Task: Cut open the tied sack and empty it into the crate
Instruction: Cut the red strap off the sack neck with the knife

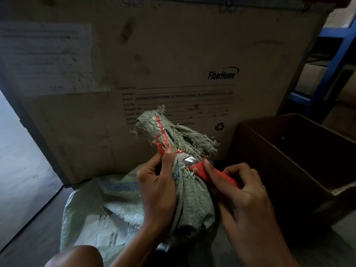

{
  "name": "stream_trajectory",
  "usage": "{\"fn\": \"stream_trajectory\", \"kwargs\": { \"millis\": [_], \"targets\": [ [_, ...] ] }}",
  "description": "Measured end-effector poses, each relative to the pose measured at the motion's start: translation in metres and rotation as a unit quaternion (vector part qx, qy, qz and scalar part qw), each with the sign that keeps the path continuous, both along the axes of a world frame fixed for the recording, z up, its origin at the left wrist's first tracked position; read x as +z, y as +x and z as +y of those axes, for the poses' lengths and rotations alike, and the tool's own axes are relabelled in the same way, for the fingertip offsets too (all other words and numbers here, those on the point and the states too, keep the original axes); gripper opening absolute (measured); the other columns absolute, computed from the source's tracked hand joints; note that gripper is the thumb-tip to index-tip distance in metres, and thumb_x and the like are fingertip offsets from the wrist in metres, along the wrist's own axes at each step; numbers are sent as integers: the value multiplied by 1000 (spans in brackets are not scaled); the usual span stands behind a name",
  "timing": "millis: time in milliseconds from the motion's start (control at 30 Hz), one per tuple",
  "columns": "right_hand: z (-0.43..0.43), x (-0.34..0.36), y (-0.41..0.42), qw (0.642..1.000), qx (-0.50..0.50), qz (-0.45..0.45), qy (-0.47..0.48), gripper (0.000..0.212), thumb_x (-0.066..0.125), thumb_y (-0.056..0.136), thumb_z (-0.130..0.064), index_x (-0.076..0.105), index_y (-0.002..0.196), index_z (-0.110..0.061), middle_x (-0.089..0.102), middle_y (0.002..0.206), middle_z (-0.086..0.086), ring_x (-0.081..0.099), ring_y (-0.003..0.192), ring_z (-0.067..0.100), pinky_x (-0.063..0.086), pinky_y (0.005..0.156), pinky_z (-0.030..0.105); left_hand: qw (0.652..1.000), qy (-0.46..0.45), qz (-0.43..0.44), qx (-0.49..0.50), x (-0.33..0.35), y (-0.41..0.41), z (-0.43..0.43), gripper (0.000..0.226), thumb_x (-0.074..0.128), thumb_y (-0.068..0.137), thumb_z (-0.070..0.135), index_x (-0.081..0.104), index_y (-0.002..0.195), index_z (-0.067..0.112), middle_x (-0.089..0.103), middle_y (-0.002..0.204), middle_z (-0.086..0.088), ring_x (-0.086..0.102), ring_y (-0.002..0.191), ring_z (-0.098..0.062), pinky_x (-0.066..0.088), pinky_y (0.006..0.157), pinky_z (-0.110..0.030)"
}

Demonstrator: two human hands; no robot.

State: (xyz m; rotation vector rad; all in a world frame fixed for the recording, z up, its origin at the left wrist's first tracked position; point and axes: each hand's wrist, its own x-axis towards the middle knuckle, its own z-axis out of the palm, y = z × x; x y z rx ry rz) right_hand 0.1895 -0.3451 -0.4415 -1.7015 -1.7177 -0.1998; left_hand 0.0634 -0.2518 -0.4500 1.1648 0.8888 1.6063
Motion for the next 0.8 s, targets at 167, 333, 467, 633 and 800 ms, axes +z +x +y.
{"fn": "stream_trajectory", "kwargs": {
  "millis": [167, 333, 467, 633, 800],
  "targets": [
    [2, 0, -2, 1000, 4, 16, 13, 90, 83, 67, -9, 47, 142, -43, 49, 102, -2, 50, 92, 18, 52, 72, 44, 1000, 2, 9, 8, -1, 0, 3, 47, 59, 101, 25, 58, 64, -3, 55, 58, -15, 45, 53, -21, 38, 50, -39],
    [-1, -1, -2, 999, -30, -31, 24, 98, 86, 57, -5, 49, 143, -36, 52, 104, 4, 52, 92, 23, 46, 68, 38, 997, 33, 52, 38, -5, 3, 2, 47, 60, 100, 34, 66, 74, -4, 58, 68, -35, 50, 55, -33, 45, 51, -55],
    [0, -2, -3, 997, -57, -46, 25, 97, 90, 57, -11, 50, 142, -35, 54, 105, 6, 53, 93, 27, 46, 67, 41, 994, 52, 84, 56, -6, 7, 1, 47, 59, 101, 32, 56, 61, 7, 44, 54, -20, 35, 50, -24, 35, 48, -38],
    [1, -6, -8, 995, -87, -45, 23, 98, 91, 55, -13, 51, 141, -33, 56, 105, 9, 55, 91, 29, 47, 67, 43, 994, 41, 89, 53, -7, 9, 3, 49, 58, 103, 25, 55, 66, -8, 47, 59, -31, 37, 49, -37, 37, 46, -45],
    [6, -13, -14, 993, -102, -53, 36, 87, 89, 62, -22, 53, 140, -34, 57, 102, 9, 53, 87, 29, 45, 64, 40, 995, 2, 70, 69, -8, 13, 5, 47, 60, 100, 19, 54, 69, -15, 51, 61, -34, 40, 52, -26, 40, 47, -48]
  ]
}}
